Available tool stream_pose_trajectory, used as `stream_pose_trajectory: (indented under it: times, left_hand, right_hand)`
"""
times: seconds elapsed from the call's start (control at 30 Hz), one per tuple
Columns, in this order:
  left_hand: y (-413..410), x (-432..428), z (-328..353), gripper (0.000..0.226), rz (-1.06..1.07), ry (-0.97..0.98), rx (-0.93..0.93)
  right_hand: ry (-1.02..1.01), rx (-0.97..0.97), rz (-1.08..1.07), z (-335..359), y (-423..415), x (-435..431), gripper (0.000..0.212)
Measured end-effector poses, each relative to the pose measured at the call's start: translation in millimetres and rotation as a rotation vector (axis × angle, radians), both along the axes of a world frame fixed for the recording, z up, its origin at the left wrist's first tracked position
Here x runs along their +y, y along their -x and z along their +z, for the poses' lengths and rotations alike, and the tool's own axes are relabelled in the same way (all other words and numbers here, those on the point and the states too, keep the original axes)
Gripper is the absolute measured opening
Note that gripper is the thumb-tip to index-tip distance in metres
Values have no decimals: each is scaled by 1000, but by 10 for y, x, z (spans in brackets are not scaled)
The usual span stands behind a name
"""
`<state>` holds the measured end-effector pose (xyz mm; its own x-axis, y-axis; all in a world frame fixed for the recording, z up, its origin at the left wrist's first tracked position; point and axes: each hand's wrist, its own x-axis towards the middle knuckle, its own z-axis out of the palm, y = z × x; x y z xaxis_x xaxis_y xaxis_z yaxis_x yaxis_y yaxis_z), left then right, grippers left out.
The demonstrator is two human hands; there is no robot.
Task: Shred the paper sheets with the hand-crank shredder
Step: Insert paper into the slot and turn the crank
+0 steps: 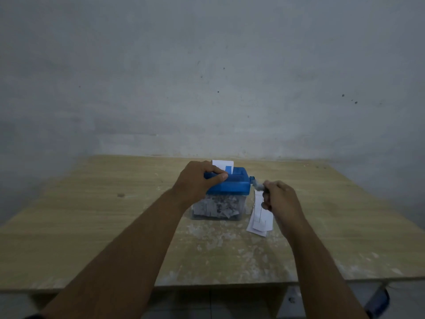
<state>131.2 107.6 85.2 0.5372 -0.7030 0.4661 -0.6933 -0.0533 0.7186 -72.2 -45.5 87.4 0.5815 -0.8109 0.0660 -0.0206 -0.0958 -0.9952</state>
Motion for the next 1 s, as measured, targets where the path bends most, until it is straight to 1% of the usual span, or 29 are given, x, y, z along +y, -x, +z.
stream_pose_trajectory:
  times: [0.03,0.1,0.27,0.37,0.47,0.53,0.63,0.77,0.8,0.87,0.9,1.0]
  left_hand:
    - [1,5,15,15,-12,-2,14]
    - [3,14,46,15,-25,-9,20]
    - [-17,15,64,11,-58,-15,42]
    - [-31,7,35,10,-56,0,28]
    - [-42,4,15,13,-54,26,20]
    - [-44,4,16,15,-65,27,27]
    - [-22,2,23,14,-78,49,40]
    - [8,10,5,15,-79,89,75]
    - [9,7,15,15,-81,96,77]
    - [14,3,8,15,-78,95,82]
    - [10,-4,5,15,-77,89,88]
    - [10,-17,-3,14,-66,67,101]
  right_hand:
    - [-12,-37,19,111,7,-1,22]
    - [38,-42,34,277,-32,-39,24]
    - [204,31,42,486,-359,-293,34]
    - [214,86,63,476,-571,-470,40]
    - [209,102,53,386,-733,-541,38]
    - [212,193,34,239,-794,-583,37]
    - [142,323,81,-99,-756,-629,26]
    - [32,296,43,-419,-583,-438,24]
    - [54,304,17,-464,-539,-381,25]
    - [169,359,-40,-531,-410,-266,23]
    - [186,349,-74,-552,-349,-215,23]
    - [160,237,-154,-506,-166,-14,31]
